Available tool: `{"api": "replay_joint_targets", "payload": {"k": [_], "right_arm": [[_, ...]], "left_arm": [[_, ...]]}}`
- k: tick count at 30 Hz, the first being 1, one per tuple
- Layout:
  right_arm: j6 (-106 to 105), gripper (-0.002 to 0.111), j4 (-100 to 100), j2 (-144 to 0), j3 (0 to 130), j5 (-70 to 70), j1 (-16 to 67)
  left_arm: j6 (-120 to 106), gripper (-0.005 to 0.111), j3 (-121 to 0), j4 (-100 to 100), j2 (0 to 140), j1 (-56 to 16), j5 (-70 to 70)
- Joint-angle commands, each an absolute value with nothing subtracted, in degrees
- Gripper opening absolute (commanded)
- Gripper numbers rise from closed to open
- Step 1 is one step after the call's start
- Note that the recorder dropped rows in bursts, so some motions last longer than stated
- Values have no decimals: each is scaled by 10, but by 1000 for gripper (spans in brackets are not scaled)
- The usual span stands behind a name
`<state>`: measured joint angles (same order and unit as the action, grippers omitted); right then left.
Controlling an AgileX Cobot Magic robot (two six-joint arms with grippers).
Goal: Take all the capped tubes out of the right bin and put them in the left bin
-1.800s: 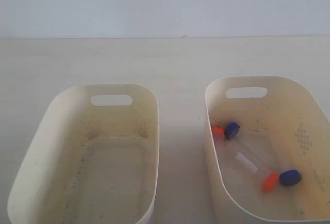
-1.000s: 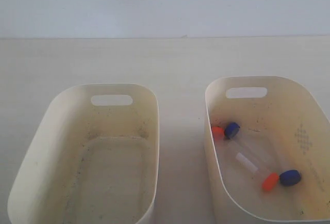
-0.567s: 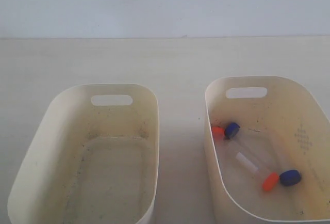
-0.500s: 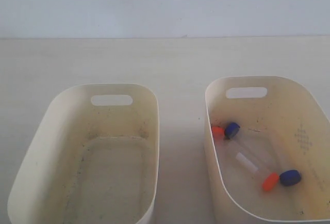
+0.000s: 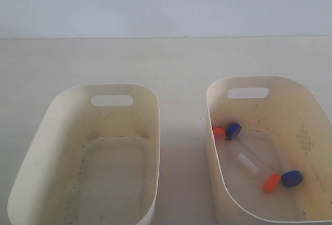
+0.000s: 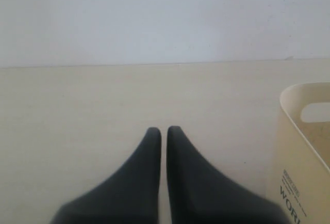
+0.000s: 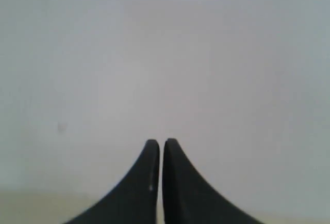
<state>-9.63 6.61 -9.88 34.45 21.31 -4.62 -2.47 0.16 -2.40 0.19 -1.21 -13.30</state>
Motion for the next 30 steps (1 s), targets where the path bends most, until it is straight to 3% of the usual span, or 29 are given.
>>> {"api": "replay_joint_targets", "payload": {"k": [1, 9, 30], "right_arm": [[-96, 2, 65, -196, 396, 468, -51], [-91, 2, 72, -289, 396, 481, -51], [-93, 2, 148, -293, 395, 316, -51]], "left_arm": [[-20, 4, 0, -23, 0, -11, -129], [-20, 4, 0, -23, 0, -11, -129], [-20, 4, 0, -23, 0, -11, -129]]}}
